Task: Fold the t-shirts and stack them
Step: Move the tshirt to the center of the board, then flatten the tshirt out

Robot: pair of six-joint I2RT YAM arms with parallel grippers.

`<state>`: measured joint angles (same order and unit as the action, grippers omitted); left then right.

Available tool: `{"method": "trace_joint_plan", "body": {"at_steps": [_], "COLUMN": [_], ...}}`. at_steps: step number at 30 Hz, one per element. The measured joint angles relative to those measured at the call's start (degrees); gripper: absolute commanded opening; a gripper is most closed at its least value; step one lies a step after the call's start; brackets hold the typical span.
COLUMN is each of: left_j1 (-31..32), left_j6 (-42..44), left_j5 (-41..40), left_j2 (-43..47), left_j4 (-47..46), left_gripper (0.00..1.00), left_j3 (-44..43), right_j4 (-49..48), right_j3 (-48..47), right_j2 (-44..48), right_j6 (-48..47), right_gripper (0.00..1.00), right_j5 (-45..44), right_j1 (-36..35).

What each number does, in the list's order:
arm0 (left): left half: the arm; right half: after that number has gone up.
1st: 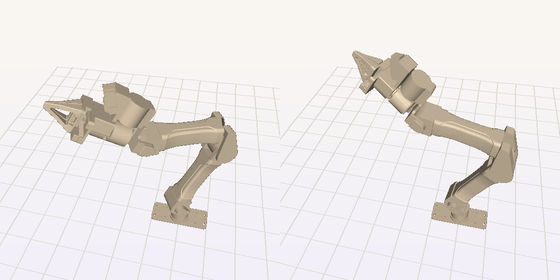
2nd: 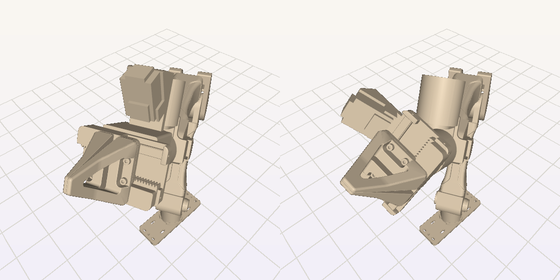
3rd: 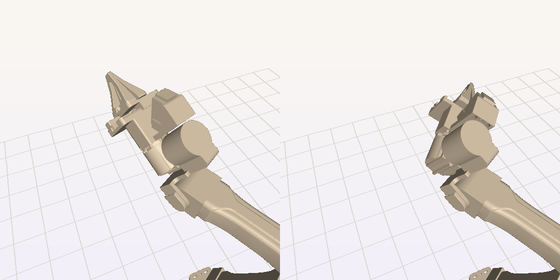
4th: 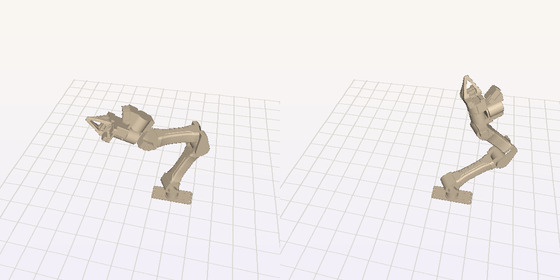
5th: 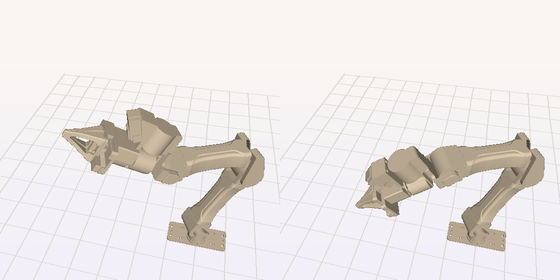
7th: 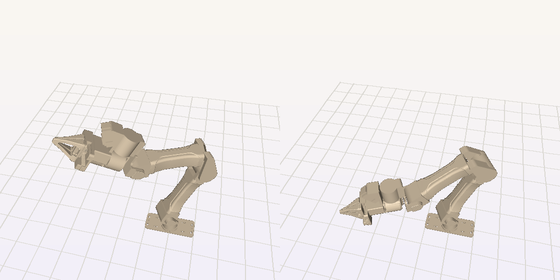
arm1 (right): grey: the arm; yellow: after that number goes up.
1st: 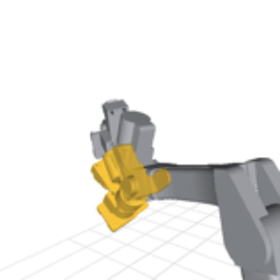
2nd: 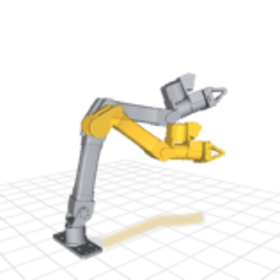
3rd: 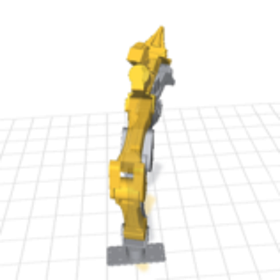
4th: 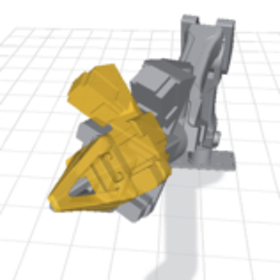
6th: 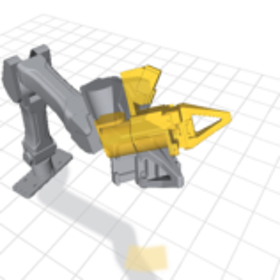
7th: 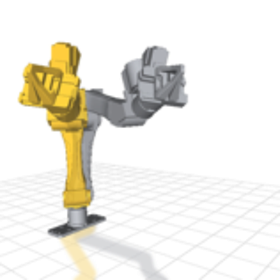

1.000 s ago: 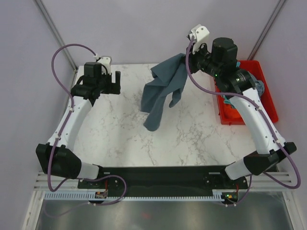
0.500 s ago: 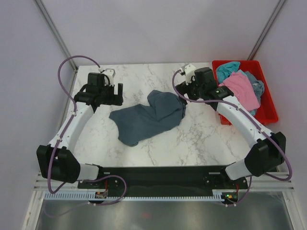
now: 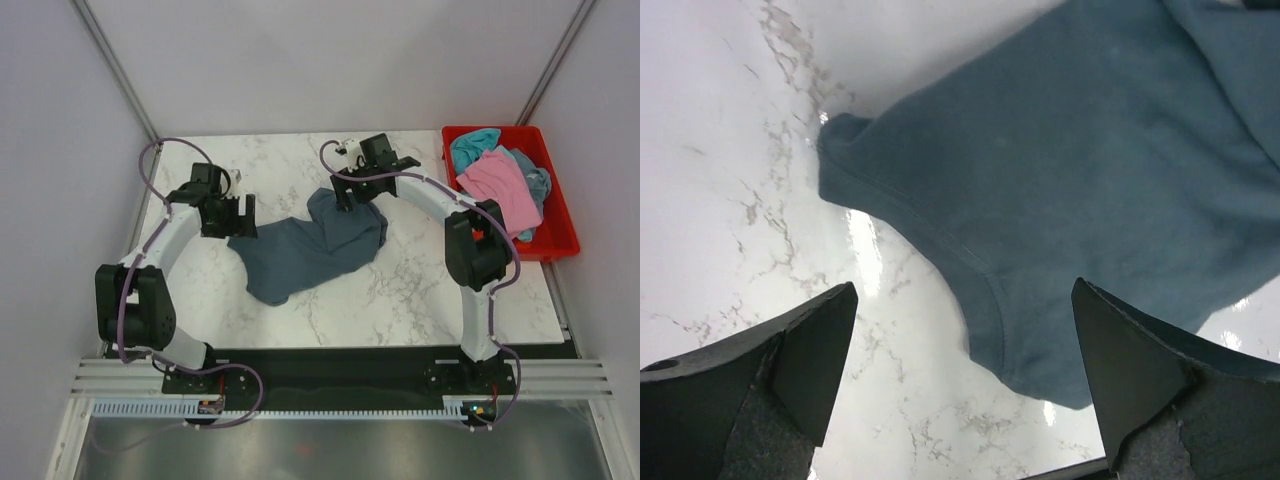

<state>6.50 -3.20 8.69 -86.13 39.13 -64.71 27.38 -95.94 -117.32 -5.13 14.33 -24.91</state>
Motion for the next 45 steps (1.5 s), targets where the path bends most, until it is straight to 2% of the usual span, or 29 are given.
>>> {"method": "trace_joint_plan", "body": {"at_steps": [2, 3, 4, 10, 12, 13, 15, 17, 18, 19, 20, 21, 30, 34, 38, 45], "left_j1": [-1.2, -1.7, -2.1, -2.6, -2.6, -2.7, -2.9, -3.3, -3.5, -3.6, -3.8, -3.9, -3.6, -1.4, 0.2, -5.6], "left_j6": [0.0, 0.0, -0.2, -0.2, -0.2, -0.1, 0.1, 0.1, 0.2, 0.5, 0.9, 1.1, 1.5, 1.5, 1.5, 1.3], "left_j5": [0.0, 0.0, -0.1, -0.1, -0.1, -0.2, 0.0, 0.5, 0.8, 1.2, 2.2, 2.9, 13.2, 17.1, 17.3, 15.1], "left_j2": [-2.0, -3.0, -4.1, -14.0, -17.1, -18.7, -21.5, -24.3, -25.2, -25.9, -26.4, -26.8, -26.5, -22.9, -18.1, -10.4], "left_j4": [0.0, 0.0, 0.1, 0.4, 0.9, 1.4, 2.0, 2.2, 2.3, 2.7, 3.0, 3.3, 6.8, 8.8, 8.9, 9.0], "left_gripper": [0.97, 0.83, 0.79, 0.75, 0.72, 0.65, 0.64, 0.5, 0.24, 0.12, 0.1, 0.02, 0.02, 0.02, 0.02, 0.02], "left_j3": [-1.3, -1.9, -2.6, -7.3, -8.4, -9.1, -10.9, -12.4, -12.8, -13.1, -13.5, -14.0, -20.9, -31.3, -45.1, -61.2], "right_j4": [0.6, 1.0, 1.0, 0.2, 0.3, 0.3, 0.4, 0.5, 0.5, 0.5, 0.5, 0.5, 0.5, 0.5, 0.2, 0.3], "right_j3": [-1.2, -1.8, -2.4, -4.9, -4.9, -4.9, -4.9, -4.9, -4.9, -4.9, -4.9, -4.9, -3.1, -2.3, -2.3, -1.9], "right_j2": [-1.9, -2.4, -2.5, -1.7, -1.2, -1.0, -0.5, 0.4, 0.9, 1.4, 2.2, 3.0, 13.3, 18.3, 21.5, 21.9], "right_j6": [0.2, 0.4, 0.5, 1.5, 1.7, 1.9, 1.9, 1.9, 1.9, 1.9, 1.9, 1.9, 0.2, -1.8, -3.3, -3.7], "right_gripper": [0.9, 0.9, 0.9, 0.91, 0.91, 0.91, 0.91, 0.92, 0.92, 0.92, 0.92, 0.92, 0.93, 0.94, 0.94, 0.94], "right_j5": [0.5, 0.9, 1.2, 2.4, 2.5, 2.6, 2.6, 2.6, 2.6, 2.6, 2.5, 2.4, -3.7, -7.9, -10.8, -12.6], "right_j1": [-0.2, -0.3, -0.4, -0.8, -0.8, -0.8, -0.8, -0.8, -0.8, -0.8, -0.8, -0.8, -0.8, -0.5, 0.4, 1.6]}}
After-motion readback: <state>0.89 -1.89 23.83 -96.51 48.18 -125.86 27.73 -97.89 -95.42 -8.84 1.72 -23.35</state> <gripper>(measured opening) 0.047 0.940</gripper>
